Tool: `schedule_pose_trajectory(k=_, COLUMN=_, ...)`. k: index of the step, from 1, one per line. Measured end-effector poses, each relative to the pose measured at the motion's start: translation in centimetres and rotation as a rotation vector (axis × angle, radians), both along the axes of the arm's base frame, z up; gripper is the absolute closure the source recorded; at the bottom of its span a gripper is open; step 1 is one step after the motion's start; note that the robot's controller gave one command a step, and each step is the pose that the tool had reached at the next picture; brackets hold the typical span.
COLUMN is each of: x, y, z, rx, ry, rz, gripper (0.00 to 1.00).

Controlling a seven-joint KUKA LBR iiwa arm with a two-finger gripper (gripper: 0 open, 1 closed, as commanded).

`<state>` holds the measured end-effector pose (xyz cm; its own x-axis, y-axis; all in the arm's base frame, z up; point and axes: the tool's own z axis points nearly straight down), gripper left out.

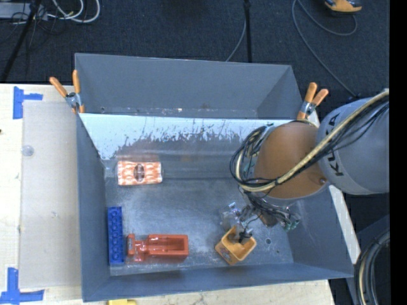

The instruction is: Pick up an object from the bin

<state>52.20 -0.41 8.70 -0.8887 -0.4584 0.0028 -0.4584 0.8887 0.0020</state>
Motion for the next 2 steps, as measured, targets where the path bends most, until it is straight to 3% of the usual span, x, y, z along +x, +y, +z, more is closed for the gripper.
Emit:
schedule_pose_trajectory(k=1, x=0.0, y=0.0, z=0.0, rx=0.000, ry=0.000, rz=0.000, gripper=1.00)
schedule_pose_trajectory(k=2, x=0.6, y=0.3, z=4.4, rx=0.001, ry=0.006, rz=0.009, gripper=1.00)
